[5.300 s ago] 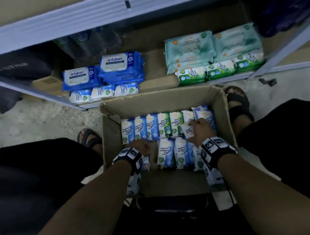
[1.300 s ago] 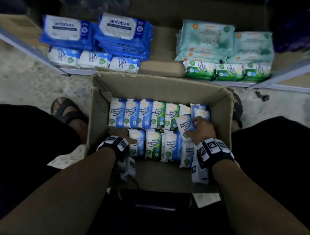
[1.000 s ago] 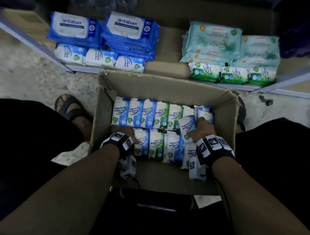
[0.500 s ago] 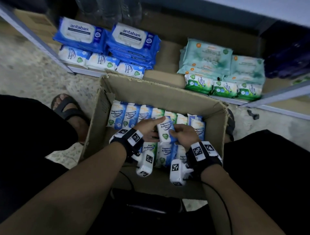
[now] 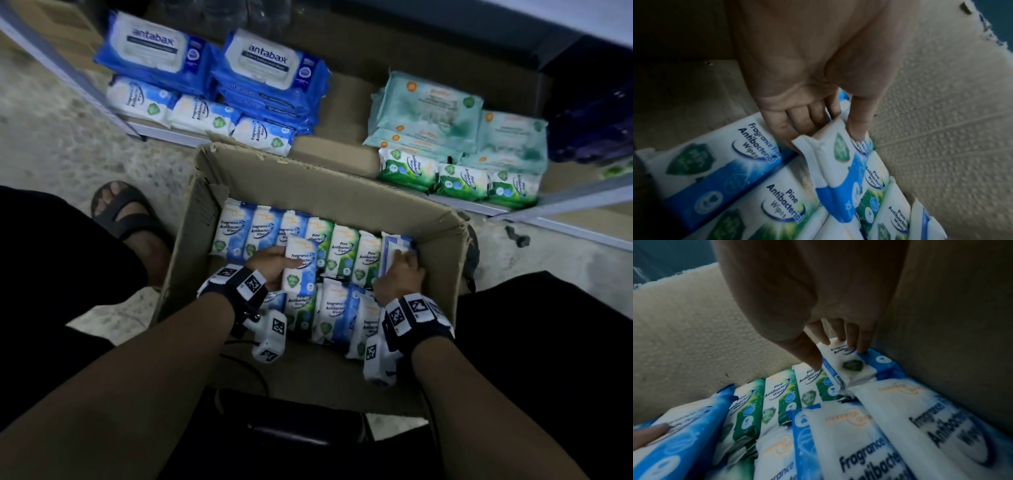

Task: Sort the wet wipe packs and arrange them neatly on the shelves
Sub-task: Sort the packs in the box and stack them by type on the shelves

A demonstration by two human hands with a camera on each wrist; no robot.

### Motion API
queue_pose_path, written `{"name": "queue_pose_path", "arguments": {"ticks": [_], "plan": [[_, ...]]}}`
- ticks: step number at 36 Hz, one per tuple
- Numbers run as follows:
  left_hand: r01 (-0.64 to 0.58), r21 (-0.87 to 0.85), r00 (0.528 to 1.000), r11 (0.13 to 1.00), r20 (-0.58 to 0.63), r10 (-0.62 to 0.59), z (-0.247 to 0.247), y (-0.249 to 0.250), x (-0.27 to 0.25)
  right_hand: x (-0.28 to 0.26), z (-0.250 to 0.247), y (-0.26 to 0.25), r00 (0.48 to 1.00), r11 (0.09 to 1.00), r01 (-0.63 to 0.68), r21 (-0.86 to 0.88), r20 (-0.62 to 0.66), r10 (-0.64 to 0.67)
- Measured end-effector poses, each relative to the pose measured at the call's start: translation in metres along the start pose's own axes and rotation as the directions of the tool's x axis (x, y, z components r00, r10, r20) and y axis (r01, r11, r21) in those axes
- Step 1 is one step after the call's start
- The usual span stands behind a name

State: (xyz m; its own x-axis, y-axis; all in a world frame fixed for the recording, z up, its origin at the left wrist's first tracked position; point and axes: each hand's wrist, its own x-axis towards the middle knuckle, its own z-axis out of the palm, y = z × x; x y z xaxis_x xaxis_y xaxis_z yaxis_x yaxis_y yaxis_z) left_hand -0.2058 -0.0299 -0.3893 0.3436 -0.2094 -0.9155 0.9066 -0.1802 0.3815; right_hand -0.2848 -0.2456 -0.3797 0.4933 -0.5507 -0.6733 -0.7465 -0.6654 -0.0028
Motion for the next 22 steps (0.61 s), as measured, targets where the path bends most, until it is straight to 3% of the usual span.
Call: {"name": "queue_pose_path", "arguments": {"ticks": [2, 6, 8, 11, 17, 22], "plan": [[-0.001, 0.035, 1.0, 0.999, 0.004, 0.001, 0.001, -0.002, 0.002, -0.001, 0.003, 0.002, 0.997, 0.996, 0.07, 0.051, -0.028, -0.069], [0.022, 0.079, 1.0, 0.997, 0.011, -0.023, 0.002, -0.002, 0.001, -0.003, 0.005, 0.01, 0.944, 0.96, 0.269, 0.079, -0.221, -0.247], [0.032, 0.072, 0.999, 0.997, 0.005, -0.033, 0.002, -0.002, 0.001, -0.003, 0.003, 0.007, 0.961, 0.98, 0.194, 0.046, -0.208, -0.181], [0.036, 0.074, 0.999, 0.997, -0.005, -0.036, 0.0, -0.003, 0.004, -0.003, 0.0, 0.005, 0.994, 0.998, 0.069, 0.003, -0.081, -0.068], [0.017, 0.097, 1.0, 0.995, 0.017, -0.018, -0.002, 0.002, -0.004, -0.004, 0.01, 0.007, 0.985, 0.99, 0.101, -0.103, -0.129, -0.113], [-0.032, 0.093, 0.998, 0.995, 0.05, 0.027, 0.002, 0.011, -0.025, -0.006, -0.002, -0.007, 0.986, 0.984, 0.142, 0.109, -0.108, -0.131]]}}
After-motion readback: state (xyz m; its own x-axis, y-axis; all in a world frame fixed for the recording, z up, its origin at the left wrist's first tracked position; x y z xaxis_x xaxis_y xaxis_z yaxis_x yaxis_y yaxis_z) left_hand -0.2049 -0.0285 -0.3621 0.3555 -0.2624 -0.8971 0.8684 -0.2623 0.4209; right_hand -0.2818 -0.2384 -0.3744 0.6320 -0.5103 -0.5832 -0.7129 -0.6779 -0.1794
